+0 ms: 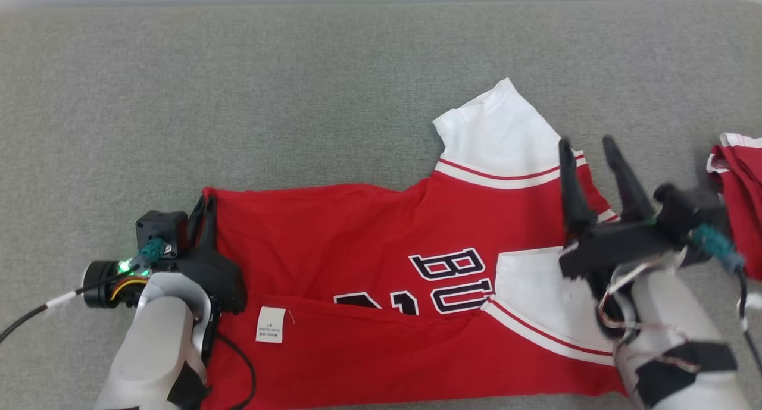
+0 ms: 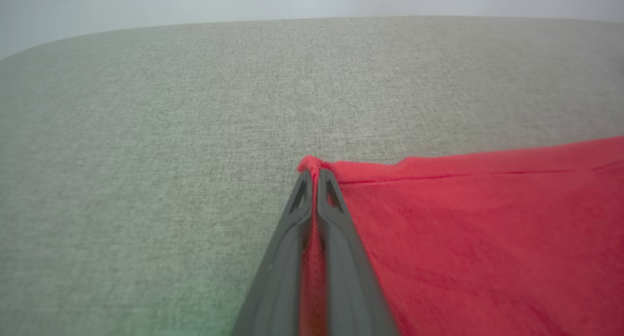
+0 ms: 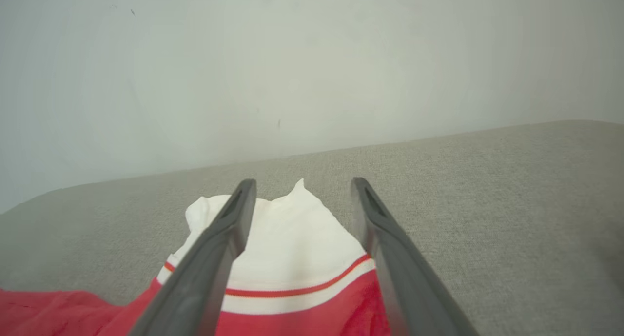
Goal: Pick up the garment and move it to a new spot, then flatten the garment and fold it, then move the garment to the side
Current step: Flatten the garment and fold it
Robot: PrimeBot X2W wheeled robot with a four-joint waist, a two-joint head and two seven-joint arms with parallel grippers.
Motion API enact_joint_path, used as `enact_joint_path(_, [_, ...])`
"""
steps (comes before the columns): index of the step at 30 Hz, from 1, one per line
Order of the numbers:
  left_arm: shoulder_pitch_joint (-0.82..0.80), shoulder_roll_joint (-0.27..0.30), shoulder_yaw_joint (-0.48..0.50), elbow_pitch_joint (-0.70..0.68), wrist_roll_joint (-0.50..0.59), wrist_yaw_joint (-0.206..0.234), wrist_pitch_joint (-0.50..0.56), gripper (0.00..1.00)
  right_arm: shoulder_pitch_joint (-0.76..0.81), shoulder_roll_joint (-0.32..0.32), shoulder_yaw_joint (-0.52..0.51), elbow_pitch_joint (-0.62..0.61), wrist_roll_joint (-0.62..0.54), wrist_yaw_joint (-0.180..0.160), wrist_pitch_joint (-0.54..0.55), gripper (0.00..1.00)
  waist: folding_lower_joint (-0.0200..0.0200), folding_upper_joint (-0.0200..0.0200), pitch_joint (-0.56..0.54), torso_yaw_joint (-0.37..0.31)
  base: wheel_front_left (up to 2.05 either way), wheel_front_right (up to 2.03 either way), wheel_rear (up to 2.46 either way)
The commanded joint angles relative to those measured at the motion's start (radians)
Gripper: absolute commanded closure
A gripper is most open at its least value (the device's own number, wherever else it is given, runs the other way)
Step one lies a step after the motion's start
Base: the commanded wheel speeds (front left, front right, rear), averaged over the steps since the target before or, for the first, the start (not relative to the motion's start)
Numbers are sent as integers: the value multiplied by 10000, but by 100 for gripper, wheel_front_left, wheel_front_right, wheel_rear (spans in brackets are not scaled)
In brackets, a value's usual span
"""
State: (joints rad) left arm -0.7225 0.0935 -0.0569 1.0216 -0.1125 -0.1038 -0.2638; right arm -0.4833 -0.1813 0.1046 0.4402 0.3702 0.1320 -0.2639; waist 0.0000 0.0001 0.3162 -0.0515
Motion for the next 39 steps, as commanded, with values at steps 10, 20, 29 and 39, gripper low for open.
enact_joint_path(10, [-375, -220, -447, -953, 144, 142, -13, 100, -3057, -1452, 1580, 2507, -16, -29, 618, 0, 0, -1, 559, 862, 0, 0, 0])
enact_joint_path(20, [-557, -383, -912, -1394, -102, 189, -13, 100, -4943, -1883, 2837, 4766, 373, -31, 2276, 0, 0, -1, 1245, 1537, 0, 0, 0])
enact_joint_path(29, [-448, -377, -1236, -1582, -461, 377, -5, 100, -5555, -2174, 3639, 5677, 596, -31, 2109, 100, 0, -1, 1350, 1648, 0, 0, 0])
enact_joint_path(39, [-112, -270, -1087, -2660, -343, 689, -13, 100, -6242, -2470, 3290, 6593, 318, -31, 418, 100, 0, -1, 995, 1433, 0, 0, 0])
